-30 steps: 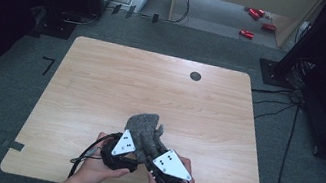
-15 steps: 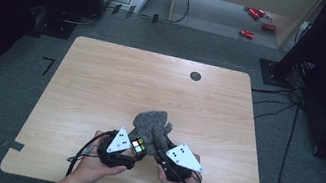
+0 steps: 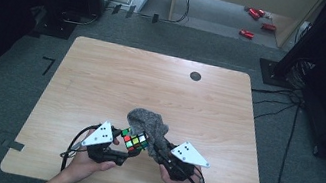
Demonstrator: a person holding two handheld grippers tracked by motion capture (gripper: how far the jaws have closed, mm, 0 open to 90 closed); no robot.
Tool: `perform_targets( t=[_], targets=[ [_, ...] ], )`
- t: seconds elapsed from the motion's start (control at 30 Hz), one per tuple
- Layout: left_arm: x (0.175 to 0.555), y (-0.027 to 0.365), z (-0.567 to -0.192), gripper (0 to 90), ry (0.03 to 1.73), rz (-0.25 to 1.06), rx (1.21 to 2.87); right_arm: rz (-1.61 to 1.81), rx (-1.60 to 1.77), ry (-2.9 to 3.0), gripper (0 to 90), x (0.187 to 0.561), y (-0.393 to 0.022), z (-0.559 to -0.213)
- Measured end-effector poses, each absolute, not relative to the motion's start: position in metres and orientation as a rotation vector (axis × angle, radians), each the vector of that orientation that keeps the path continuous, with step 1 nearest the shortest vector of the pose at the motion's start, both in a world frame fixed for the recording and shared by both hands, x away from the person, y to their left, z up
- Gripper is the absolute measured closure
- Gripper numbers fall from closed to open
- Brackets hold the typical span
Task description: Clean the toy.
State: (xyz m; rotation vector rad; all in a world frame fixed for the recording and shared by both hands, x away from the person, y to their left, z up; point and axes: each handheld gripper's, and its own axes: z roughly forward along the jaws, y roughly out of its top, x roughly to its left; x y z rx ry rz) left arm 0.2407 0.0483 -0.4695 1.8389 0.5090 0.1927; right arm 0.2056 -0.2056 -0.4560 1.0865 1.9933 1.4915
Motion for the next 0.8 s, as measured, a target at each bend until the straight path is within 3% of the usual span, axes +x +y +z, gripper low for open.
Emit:
perform_targets(
  t=[0.47,0.8],
  targets=[
    [0.24,0.044,-0.474,35.2,0.493,0.167,1.843,1.469,1.126,1.995,72.4,0.207,-0.205,-0.46],
    [0.234,0.035,-0.475,35.2,0.461,0.223,1.906,1.496,1.12,1.967,72.3,0.204,-0.207,-0.452]
  ],
)
